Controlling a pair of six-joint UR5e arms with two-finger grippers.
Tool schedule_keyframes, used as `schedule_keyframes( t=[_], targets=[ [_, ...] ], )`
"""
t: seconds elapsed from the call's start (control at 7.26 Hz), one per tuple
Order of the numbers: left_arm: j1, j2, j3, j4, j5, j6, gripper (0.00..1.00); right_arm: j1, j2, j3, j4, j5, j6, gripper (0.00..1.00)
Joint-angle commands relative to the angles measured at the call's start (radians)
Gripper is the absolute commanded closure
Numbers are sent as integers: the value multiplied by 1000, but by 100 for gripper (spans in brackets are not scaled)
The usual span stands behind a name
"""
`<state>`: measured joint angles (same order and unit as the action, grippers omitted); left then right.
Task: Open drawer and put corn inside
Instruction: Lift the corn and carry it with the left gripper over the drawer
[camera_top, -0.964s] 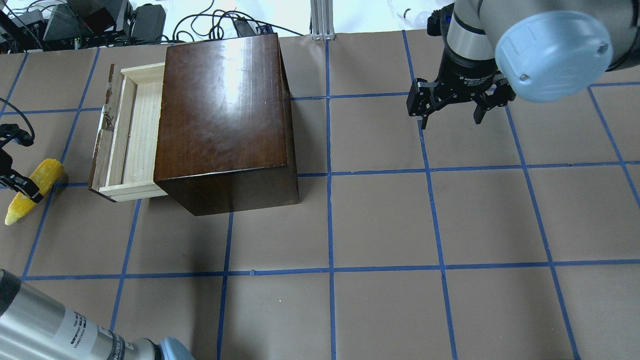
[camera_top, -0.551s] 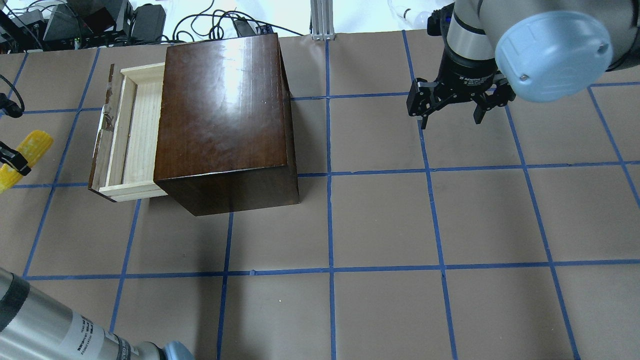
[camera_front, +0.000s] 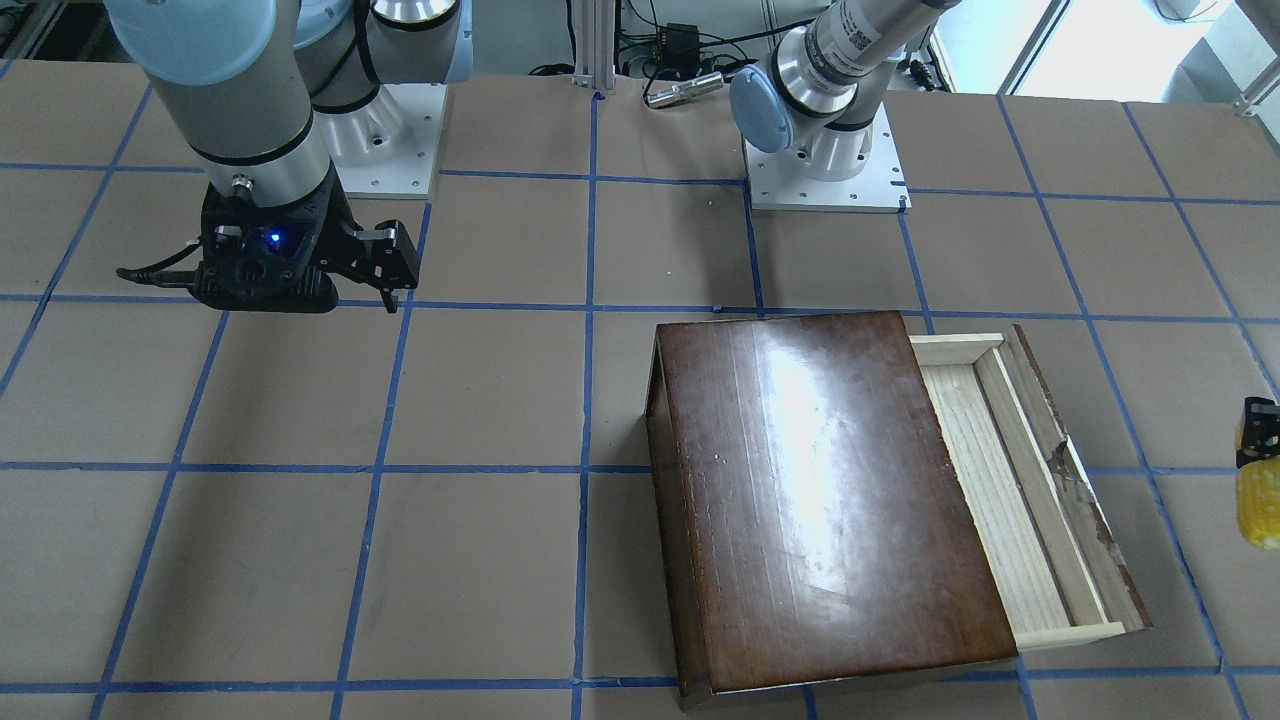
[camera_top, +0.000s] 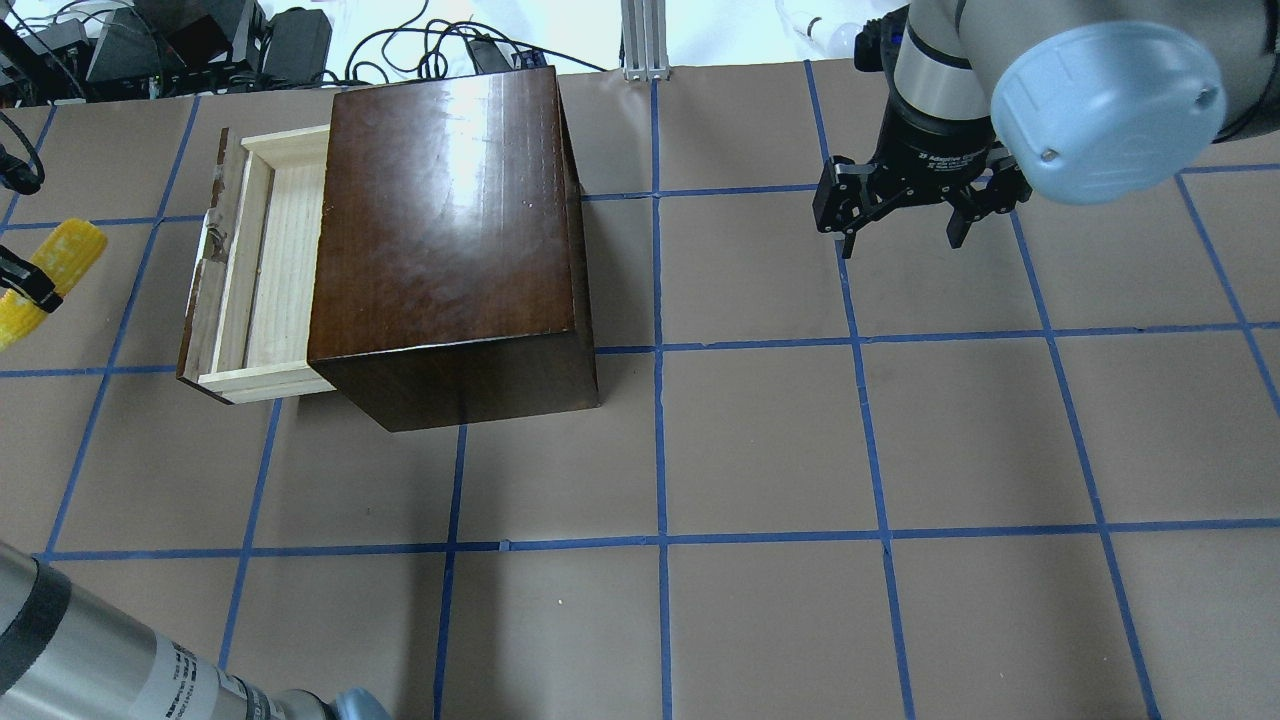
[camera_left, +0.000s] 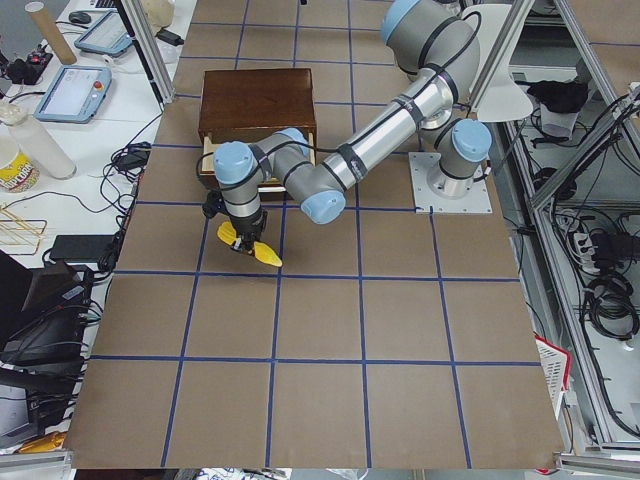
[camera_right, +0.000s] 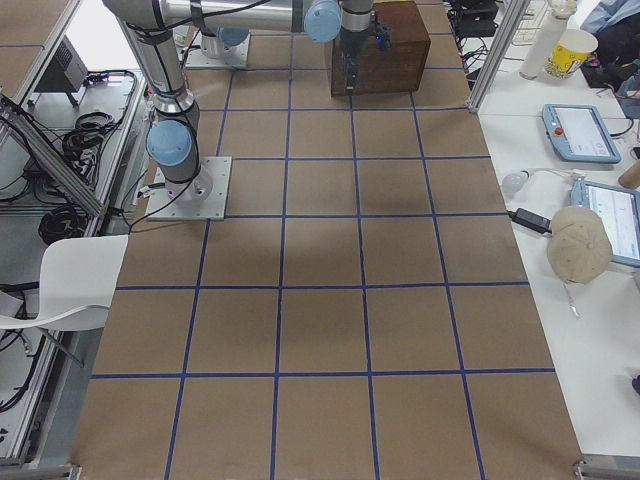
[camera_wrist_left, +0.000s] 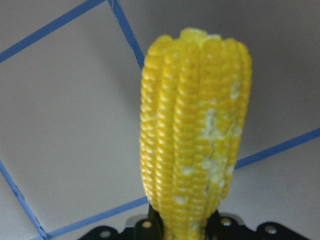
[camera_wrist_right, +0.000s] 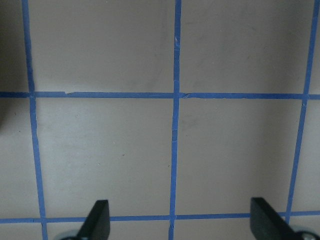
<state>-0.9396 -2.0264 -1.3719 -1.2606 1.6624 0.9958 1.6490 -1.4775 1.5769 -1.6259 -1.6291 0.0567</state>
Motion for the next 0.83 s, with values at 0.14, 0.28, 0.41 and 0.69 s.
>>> schedule_keyframes(
  t=[0.14, 0.28, 0.41, 0.69],
  targets=[
    [-115, 75, 155, -299, -47, -327, 100, 0, 0, 0, 1, 2, 0, 0],
    [-163, 90, 155, -316, -82, -415, 100, 0, 0, 0, 1, 2, 0, 0],
    [-203, 95, 152, -325, -84, -521, 100, 0, 0, 0, 0, 2, 0, 0],
    [-278, 78, 146, -350, -130, -746, 100, 0, 0, 0, 1, 2, 0, 0]
  ],
)
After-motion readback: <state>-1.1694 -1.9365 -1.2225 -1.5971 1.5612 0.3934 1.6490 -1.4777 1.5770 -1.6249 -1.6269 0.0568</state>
